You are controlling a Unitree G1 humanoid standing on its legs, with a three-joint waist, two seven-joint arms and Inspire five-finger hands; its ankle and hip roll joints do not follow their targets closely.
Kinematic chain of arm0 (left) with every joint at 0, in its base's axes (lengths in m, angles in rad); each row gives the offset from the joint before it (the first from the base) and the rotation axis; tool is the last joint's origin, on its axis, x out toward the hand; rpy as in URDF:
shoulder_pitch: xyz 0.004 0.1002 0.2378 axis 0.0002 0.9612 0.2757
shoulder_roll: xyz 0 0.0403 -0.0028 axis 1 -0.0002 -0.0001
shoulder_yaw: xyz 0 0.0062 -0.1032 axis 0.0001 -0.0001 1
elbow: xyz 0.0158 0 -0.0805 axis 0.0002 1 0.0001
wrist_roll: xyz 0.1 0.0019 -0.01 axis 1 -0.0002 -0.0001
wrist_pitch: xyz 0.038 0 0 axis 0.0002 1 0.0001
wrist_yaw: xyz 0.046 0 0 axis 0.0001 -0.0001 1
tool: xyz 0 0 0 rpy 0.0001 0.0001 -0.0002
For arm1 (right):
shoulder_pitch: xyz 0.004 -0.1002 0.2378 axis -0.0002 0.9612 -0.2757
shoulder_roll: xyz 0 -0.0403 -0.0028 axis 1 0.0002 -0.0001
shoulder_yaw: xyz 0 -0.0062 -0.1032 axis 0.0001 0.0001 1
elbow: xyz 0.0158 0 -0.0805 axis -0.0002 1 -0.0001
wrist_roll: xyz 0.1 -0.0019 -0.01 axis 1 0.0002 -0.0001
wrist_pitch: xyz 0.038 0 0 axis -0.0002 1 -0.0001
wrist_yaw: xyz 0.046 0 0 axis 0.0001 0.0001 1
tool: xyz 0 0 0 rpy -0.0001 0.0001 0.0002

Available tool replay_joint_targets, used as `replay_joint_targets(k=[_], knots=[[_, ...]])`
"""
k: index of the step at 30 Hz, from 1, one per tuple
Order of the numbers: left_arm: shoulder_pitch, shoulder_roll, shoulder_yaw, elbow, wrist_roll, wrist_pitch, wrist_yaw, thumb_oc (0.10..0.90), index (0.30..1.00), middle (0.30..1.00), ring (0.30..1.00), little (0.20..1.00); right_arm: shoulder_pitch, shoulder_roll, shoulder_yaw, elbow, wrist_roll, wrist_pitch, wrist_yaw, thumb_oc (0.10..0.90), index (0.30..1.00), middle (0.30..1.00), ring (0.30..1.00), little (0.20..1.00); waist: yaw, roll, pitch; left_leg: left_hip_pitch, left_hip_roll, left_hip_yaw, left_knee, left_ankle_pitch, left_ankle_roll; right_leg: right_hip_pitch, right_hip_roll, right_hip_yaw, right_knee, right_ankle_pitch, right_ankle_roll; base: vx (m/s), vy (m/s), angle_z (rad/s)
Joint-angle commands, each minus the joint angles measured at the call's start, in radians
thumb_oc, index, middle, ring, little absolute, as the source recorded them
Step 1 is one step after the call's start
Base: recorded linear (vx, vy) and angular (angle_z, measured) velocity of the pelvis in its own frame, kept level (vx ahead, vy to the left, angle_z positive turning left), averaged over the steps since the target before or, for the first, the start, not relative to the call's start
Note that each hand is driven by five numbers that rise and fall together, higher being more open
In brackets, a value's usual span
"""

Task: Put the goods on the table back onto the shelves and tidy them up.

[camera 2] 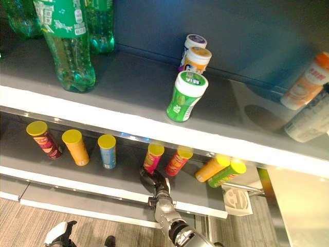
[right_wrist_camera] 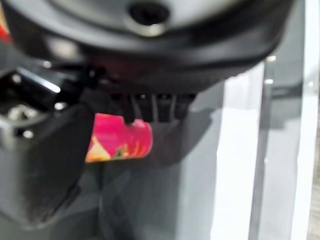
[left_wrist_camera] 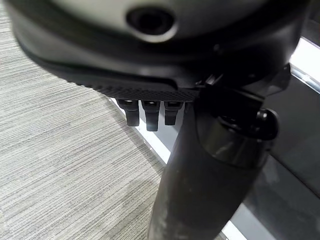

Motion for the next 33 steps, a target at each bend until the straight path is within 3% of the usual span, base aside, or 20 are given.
replay_joint_targets(k=[1, 9, 24, 33], knots=[[-0.07, 0.046, -0.017, 0.035, -0.015, -0.014, 0.055, 0.8, 0.9, 0.9, 0.9, 0.9, -0.031, 0.13, 0.063, -0.075, 0.001, 0.007, 0.102, 0.8, 0.9, 0.9, 0.9, 0.9, 0.046, -0.03, 0.016, -0.02, -0.011, 0.013, 0.001, -0.081, -0.01, -0.02, -0.132, 0.021, -0.061, 0.362, 0.079, 0.0, 0.0, 0.0], [-0.068, 0.045, -0.017, 0.031, -0.02, -0.019, 0.054, 0.8, 0.9, 0.9, 0.9, 0.9, -0.027, 0.145, 0.106, -0.085, -0.025, 0.014, 0.117, 0.8, 0.9, 0.9, 0.9, 0.9, 0.047, -0.027, 0.017, -0.019, -0.012, 0.015, 0.001, -0.083, -0.009, -0.02, -0.132, 0.023, -0.06, 0.361, 0.079, 0.0, 0.0, 0.0], [-0.082, 0.035, -0.017, 0.048, -0.03, -0.007, 0.058, 0.8, 0.9, 0.9, 0.9, 0.9, -0.024, 0.122, 0.073, -0.086, -0.045, -0.003, 0.077, 0.8, 0.9, 0.9, 0.9, 0.9, 0.031, -0.025, 0.018, -0.012, -0.015, 0.024, 0.001, -0.086, -0.009, -0.023, -0.134, 0.035, -0.06, 0.366, 0.079, 0.0, 0.0, 0.0], [-0.058, 0.029, 0.009, 0.059, -0.033, 0.006, 0.048, 0.8, 0.9, 0.9, 0.9, 0.9, 0.039, 0.016, 0.127, -0.334, -0.051, -0.01, 0.093, 0.8, 0.9, 0.9, 0.9, 0.9, -0.027, -0.033, 0.014, 0.004, -0.01, 0.058, 0.001, -0.088, -0.01, -0.041, -0.133, 0.075, -0.056, 0.379, 0.079, -0.01, -0.001, -0.14]])
